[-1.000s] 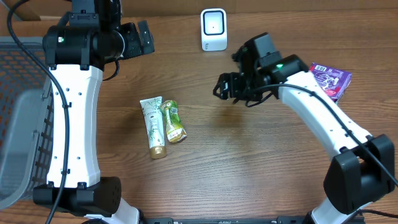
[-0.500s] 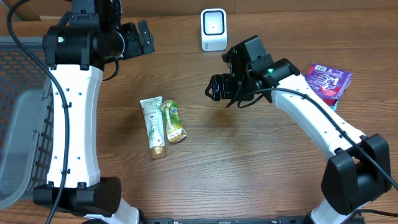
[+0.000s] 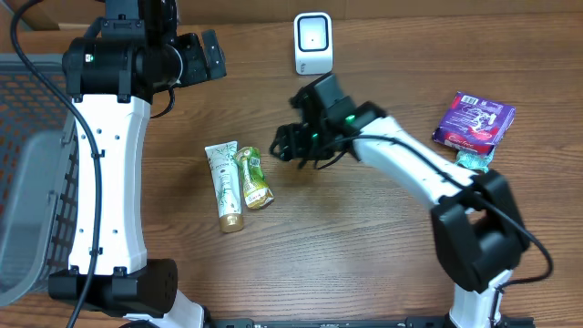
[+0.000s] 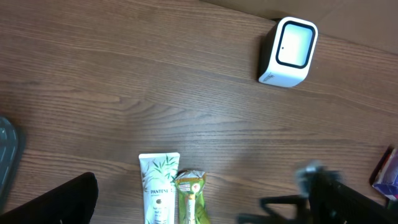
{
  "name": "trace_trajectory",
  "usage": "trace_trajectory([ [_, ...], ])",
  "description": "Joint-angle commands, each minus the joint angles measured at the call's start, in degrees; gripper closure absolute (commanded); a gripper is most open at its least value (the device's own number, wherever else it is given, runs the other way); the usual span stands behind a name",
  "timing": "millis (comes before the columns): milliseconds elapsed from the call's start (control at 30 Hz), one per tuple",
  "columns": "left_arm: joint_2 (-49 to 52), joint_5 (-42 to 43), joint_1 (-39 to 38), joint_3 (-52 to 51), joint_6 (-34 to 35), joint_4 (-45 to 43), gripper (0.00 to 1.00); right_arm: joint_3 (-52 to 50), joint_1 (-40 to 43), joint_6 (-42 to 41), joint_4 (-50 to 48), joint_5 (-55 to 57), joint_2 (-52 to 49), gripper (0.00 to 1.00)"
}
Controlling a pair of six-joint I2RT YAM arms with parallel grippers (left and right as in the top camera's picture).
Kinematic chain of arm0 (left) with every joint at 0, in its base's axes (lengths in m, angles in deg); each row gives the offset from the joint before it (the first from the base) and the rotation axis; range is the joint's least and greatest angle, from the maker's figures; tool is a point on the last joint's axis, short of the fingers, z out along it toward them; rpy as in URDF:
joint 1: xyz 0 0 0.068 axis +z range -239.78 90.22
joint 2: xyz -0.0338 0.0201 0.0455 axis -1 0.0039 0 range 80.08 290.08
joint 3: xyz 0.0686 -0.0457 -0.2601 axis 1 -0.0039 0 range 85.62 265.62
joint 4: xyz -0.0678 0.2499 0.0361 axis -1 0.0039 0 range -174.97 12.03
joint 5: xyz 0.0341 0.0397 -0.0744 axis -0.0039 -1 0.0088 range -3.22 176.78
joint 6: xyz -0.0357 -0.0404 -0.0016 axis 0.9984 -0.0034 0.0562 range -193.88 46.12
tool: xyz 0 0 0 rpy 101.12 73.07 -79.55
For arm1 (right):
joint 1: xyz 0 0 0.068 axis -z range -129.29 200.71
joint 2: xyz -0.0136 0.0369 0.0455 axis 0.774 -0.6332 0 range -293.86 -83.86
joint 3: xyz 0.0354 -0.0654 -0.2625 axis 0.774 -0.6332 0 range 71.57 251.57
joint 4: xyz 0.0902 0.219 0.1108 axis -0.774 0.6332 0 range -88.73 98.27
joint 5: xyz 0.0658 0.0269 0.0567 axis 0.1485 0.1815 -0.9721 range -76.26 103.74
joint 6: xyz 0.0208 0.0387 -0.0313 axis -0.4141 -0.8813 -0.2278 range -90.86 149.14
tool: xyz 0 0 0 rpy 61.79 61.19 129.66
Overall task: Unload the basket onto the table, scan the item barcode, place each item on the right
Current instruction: 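Grasp the green pouch with the right gripper and lift it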
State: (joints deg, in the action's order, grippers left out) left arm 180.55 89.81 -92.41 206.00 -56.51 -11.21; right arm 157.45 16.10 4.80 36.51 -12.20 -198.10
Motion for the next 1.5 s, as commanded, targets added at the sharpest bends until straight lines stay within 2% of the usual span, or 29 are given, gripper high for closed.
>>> trace_trajectory([
  [0,0.0,0.4,-0.4,0.5,-1.1,-0.1,0.00,-0.4,-3.4,-1.9,-3.0,-1.2,-3.0,0.30],
  [467,0.0,0.4,-0.4,0.5,-1.1,-0.1,0.01,-0.4,-9.3,-9.3,-6.7,1.4,-9.7,0.31],
  [600,0.0,0.4,-0.4,0.5,-1.1,-0.1,0.00,-0.4,-9.3,-10.5,-6.5,1.7,-9.9,0.46],
  [667,0.0,0.4,-0.4,0.5,-1.1,-0.1,0.00,-0.4,-9.3,-10.5,-6.4,1.7,-9.9,0.59],
  [867,0.0,0.4,-0.4,0.5,-1.1,-0.1,0.00,-0.4,-9.3,-10.9,-5.8,1.7,-9.9,0.81],
  [967,0.0,0.4,-0.4,0.5,-1.1,-0.1,0.00,-0.1,-8.8,-10.9,-5.0,1.4,-9.9,0.96],
  [1133,0.0,0.4,-0.4,0.5,-1.1,-0.1,0.00,3.1,-6.2,-9.2,1.8,1.8,-9.2,0.96],
  [1267,0.0,0.4,-0.4,0.5,-1.1,-0.1,0.00,6.6,-3.8,-5.1,10.9,10.1,-6.8,0.96],
  [1467,0.0,0.4,-0.4,0.5,-1.1,-0.1,0.00,10.8,-3.7,-1.9,25.4,43.1,-2.9,0.96],
])
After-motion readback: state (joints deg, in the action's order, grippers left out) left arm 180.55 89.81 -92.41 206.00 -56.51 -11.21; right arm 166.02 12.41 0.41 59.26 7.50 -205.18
